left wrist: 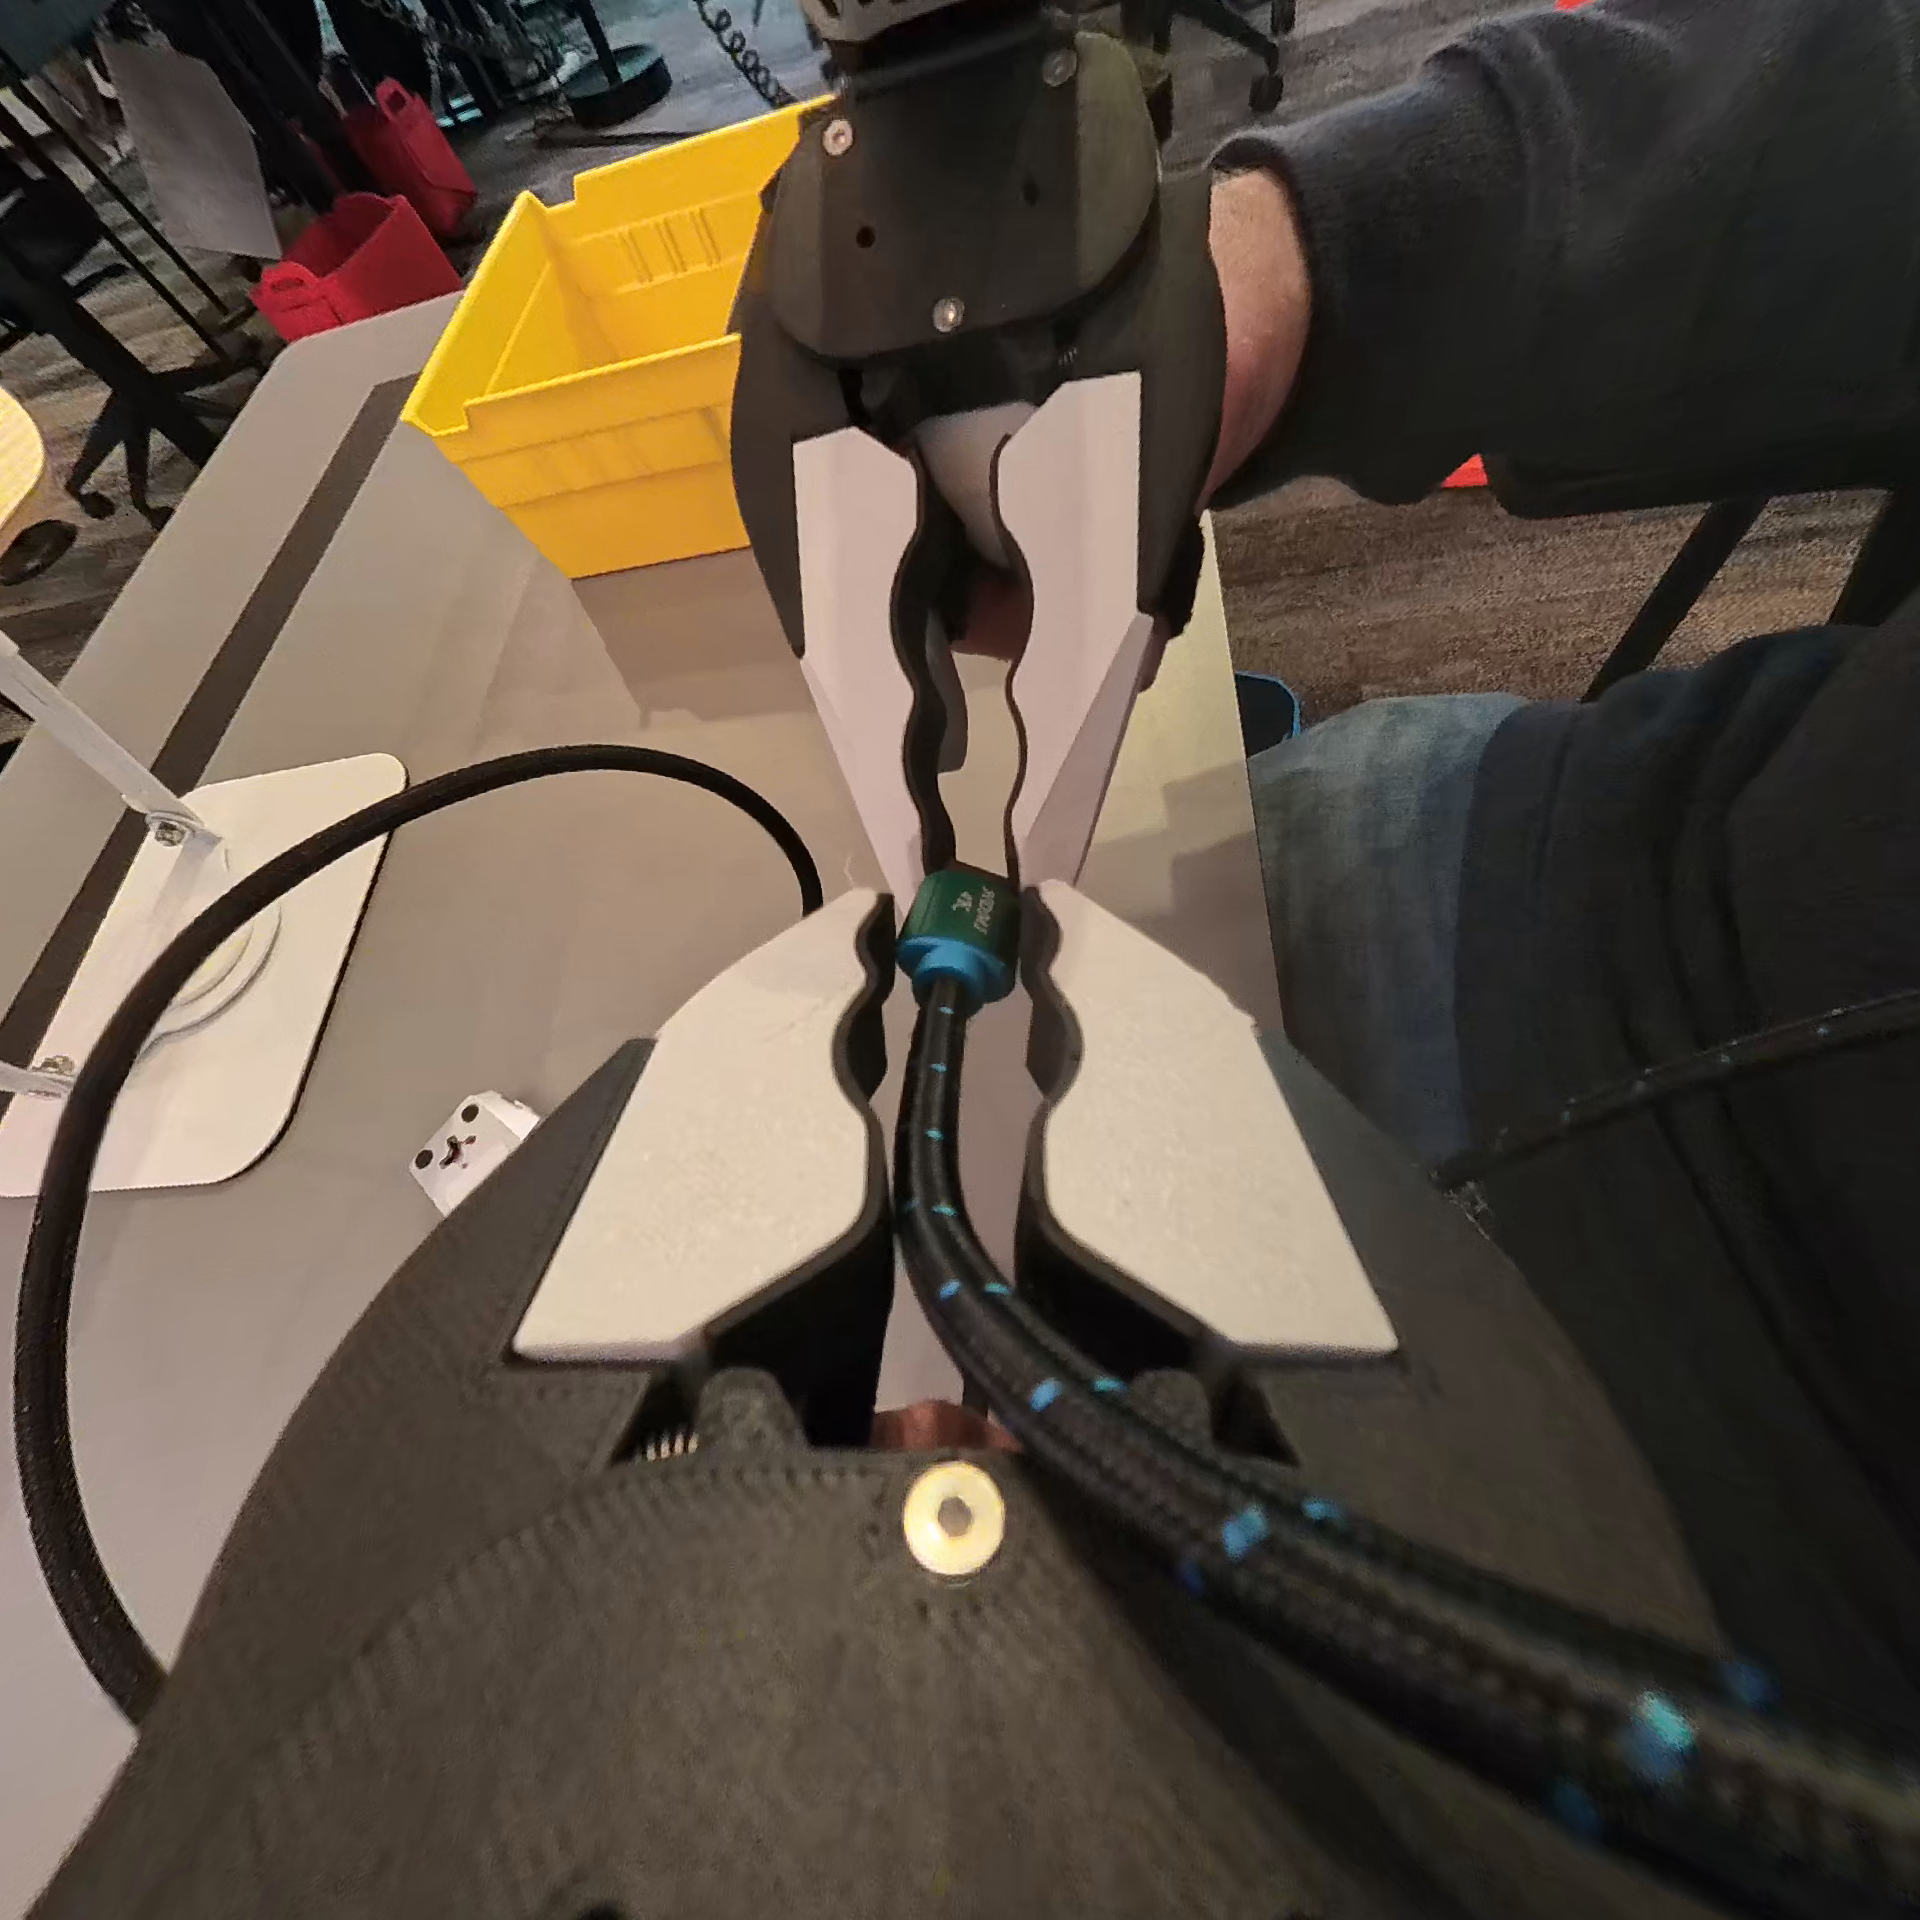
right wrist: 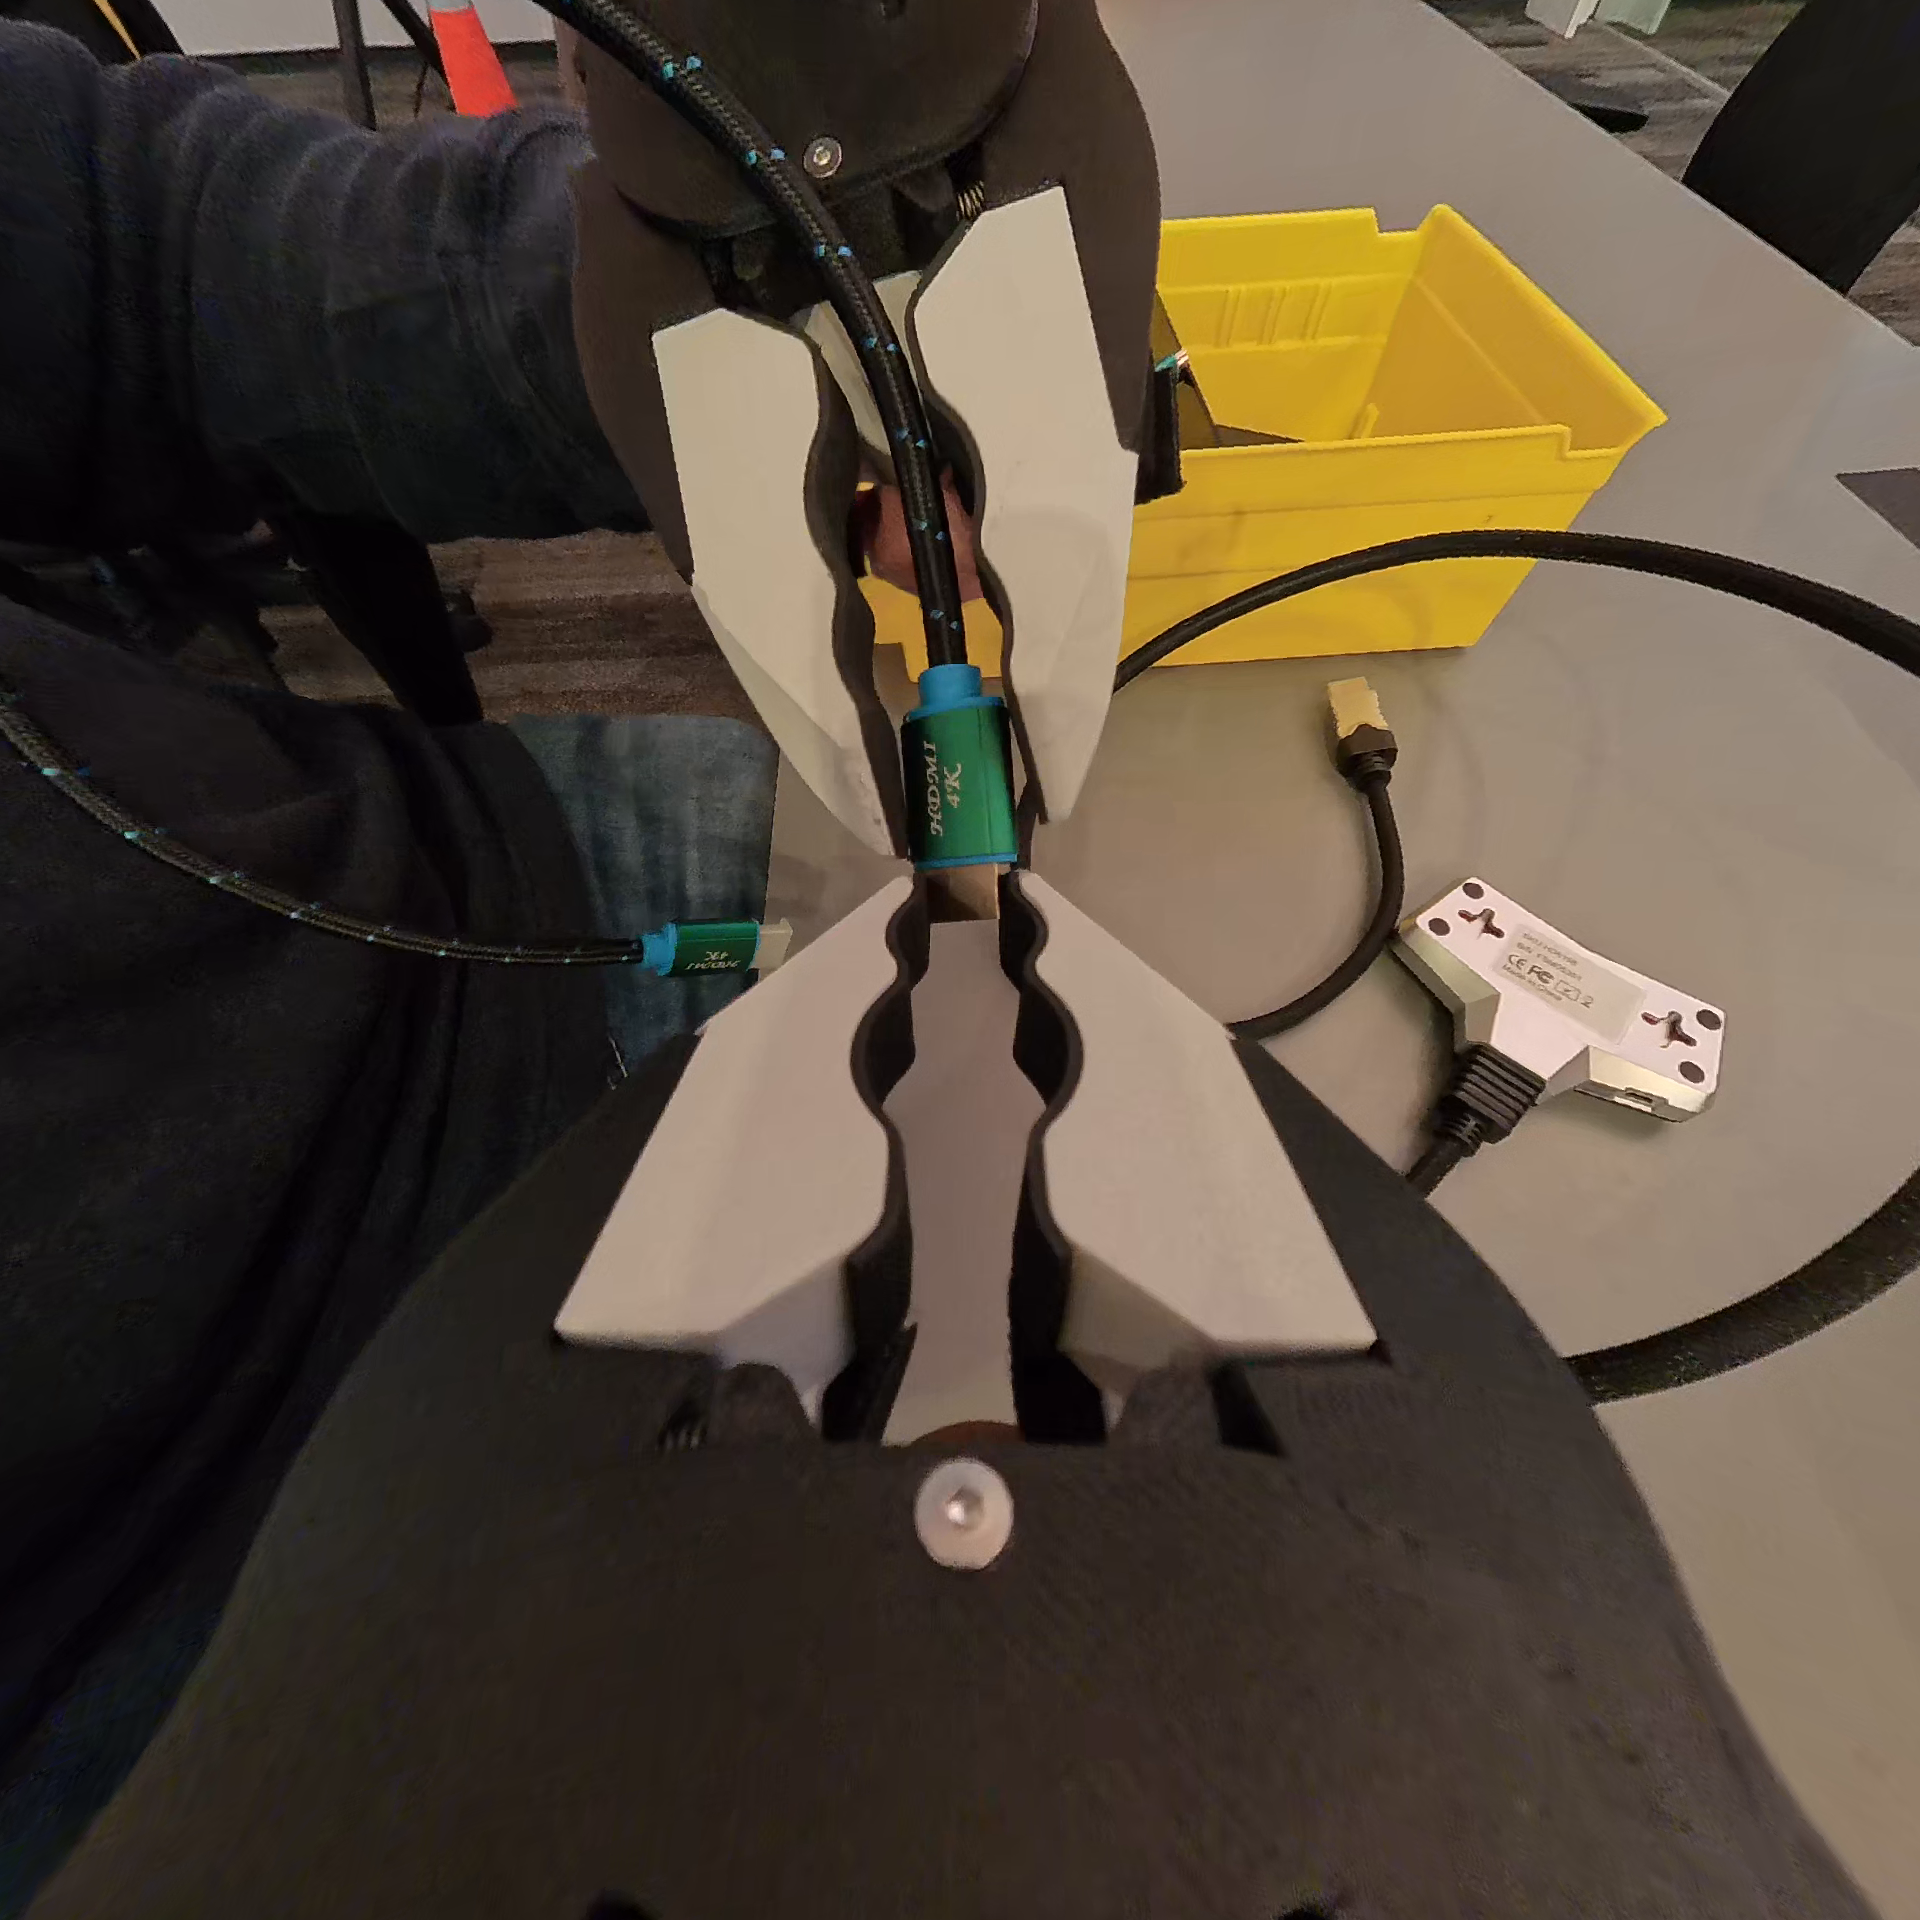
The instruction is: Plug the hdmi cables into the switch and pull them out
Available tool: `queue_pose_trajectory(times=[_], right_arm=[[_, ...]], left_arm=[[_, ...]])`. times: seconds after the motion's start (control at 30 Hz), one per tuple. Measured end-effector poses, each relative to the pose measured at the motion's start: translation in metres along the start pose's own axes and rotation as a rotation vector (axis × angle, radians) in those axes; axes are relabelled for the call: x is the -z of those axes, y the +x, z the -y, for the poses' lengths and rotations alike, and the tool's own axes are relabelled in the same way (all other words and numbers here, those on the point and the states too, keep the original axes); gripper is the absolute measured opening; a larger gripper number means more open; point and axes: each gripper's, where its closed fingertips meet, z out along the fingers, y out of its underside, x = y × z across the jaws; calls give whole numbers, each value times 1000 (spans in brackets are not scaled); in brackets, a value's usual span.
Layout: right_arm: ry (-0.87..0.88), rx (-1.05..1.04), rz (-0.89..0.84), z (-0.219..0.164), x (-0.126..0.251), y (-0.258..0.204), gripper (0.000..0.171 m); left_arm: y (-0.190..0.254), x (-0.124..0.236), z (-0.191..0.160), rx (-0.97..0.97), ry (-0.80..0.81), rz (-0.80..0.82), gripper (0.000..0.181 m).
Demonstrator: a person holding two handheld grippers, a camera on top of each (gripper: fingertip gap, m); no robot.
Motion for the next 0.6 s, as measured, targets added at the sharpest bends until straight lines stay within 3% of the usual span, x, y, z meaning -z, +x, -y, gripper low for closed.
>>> queue_pose_trajectory(times=[0.6], right_arm=[[-33,-59,78,-9,0,-7,11]], left_arm=[[8,-6,-8,-92,-57,0,23]])
